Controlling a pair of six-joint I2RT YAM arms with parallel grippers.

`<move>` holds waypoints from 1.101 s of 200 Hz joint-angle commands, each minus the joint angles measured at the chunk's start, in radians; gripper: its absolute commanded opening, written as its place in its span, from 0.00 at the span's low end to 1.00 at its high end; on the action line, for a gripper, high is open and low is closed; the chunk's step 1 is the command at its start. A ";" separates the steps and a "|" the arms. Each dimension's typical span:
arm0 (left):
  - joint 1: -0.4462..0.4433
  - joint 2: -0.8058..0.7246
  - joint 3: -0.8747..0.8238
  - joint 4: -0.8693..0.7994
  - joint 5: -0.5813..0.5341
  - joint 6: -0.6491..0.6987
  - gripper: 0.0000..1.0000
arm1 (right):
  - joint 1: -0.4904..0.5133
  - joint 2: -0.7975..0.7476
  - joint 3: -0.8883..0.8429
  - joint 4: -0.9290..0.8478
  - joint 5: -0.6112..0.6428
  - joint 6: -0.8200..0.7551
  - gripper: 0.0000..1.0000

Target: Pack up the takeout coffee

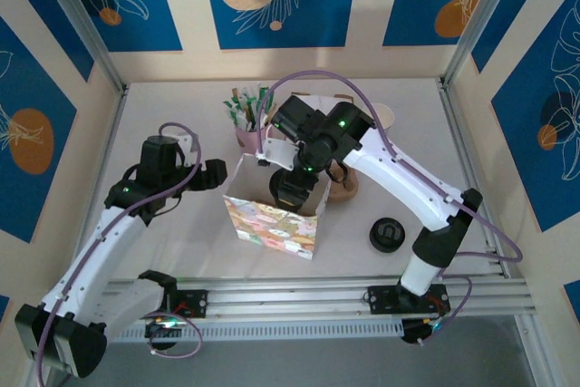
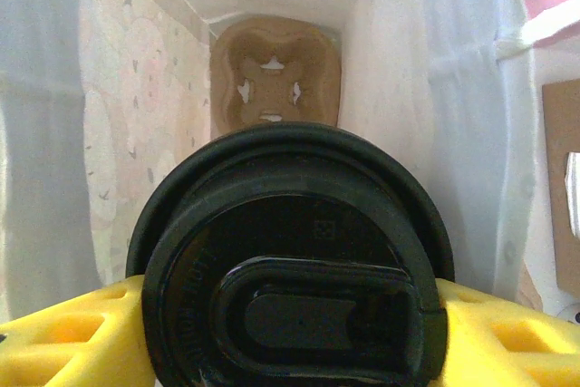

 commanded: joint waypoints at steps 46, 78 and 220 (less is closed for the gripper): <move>0.007 -0.028 -0.034 0.079 0.022 0.031 0.89 | 0.018 0.043 -0.027 -0.002 -0.019 -0.015 0.54; 0.021 -0.037 -0.038 0.080 0.015 0.030 0.89 | 0.030 0.044 -0.062 0.008 -0.022 -0.021 0.54; 0.067 -0.034 0.056 0.058 0.118 0.027 0.95 | 0.035 0.010 -0.172 0.062 -0.090 -0.042 0.54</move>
